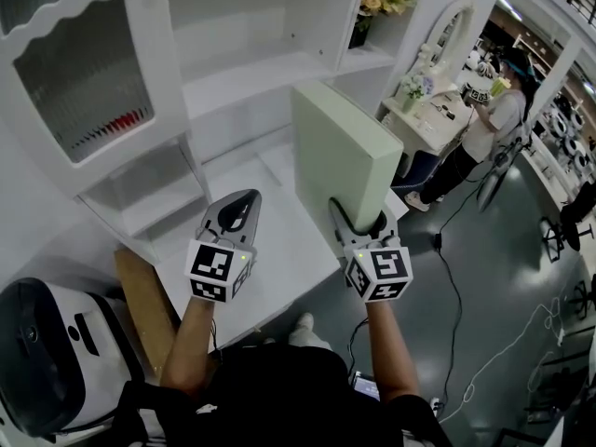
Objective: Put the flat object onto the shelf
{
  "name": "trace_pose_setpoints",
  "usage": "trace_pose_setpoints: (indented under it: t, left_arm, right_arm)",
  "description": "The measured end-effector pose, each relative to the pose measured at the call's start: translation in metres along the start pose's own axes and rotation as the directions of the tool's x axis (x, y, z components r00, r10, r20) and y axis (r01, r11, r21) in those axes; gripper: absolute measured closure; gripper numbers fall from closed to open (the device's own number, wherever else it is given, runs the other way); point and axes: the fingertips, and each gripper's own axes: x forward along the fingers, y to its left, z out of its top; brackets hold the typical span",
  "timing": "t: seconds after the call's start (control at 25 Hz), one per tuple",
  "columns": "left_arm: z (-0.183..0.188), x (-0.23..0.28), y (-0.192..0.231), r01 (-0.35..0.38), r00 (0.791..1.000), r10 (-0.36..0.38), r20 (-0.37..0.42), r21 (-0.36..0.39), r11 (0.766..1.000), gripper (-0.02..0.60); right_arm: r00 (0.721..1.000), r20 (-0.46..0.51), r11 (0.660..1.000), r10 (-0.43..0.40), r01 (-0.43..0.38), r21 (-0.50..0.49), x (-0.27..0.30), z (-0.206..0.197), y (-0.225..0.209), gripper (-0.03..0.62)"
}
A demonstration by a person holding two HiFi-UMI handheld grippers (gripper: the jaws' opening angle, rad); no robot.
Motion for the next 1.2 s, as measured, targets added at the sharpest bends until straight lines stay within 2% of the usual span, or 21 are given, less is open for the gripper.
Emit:
trace_pose_setpoints:
  t: [0.56, 0.88, 1.2]
  left_arm:
    - [-0.003, 0.029, 0.003, -0.060, 0.998, 0.061, -0.028, 0.033, 0.998, 0.575]
    - [0.005, 0.049, 0.005, -0.089, 0.996, 0.089, -0.011, 0.046, 0.995, 0.575]
    - [0.013, 0.062, 0.009, -0.122, 0.992, 0.122, 0.013, 0.082, 0.989, 0.575]
  right_arm:
    - [0.997, -0.026, 0.997, 0.068, -0.069, -0.028, 0.031, -0.004, -0.025, 0.321]
    - [0.990, -0.065, 0.984, 0.127, -0.134, -0.116, 0.057, -0.002, -0.026, 0.321]
    - [0.977, -0.099, 0.953, 0.187, -0.205, -0.223, 0.081, 0.002, -0.017, 0.321]
